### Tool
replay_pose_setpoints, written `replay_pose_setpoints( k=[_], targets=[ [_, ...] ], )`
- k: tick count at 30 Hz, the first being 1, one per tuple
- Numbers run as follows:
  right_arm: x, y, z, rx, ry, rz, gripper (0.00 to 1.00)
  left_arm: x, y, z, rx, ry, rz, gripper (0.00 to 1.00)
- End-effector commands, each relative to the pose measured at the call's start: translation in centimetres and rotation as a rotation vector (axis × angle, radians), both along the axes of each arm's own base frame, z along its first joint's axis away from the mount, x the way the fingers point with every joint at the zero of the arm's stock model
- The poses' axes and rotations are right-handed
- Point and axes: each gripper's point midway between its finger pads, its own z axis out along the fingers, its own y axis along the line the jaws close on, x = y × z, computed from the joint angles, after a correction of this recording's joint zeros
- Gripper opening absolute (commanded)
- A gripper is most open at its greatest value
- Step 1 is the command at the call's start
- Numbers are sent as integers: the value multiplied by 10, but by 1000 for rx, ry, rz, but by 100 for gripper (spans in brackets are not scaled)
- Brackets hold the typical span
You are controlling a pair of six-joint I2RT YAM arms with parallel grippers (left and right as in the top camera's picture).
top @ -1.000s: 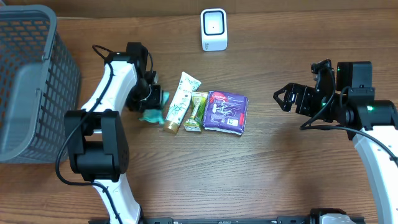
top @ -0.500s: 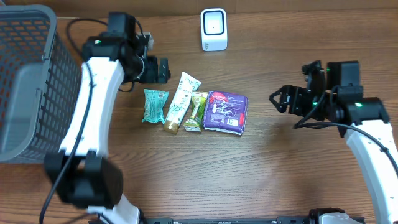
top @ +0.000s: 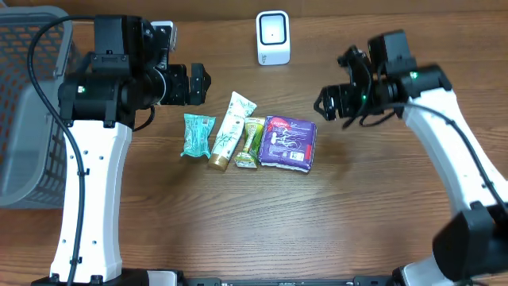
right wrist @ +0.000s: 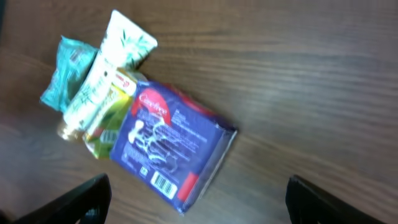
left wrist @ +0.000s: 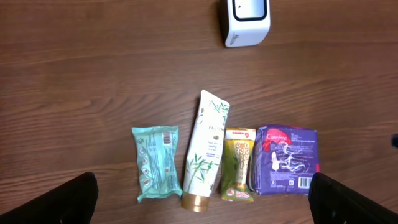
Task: Scan the item barcode
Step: 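Move the right gripper to the purple pad pack and grasp it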
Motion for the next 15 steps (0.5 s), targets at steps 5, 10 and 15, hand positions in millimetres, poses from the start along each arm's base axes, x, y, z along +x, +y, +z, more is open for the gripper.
replay_pose_setpoints(
  k=[5,10,15],
  targets=[
    [-9,38,-48,-38,20,411,91,1,-2,3,-19,-4,5,100],
    [-13,90,-69,-58,-40,565,90,1,-2,3,-19,-4,5,100],
    [-23,138,-72,-122,-105,594,82,1,-2,3,-19,-5,5,100]
  ],
)
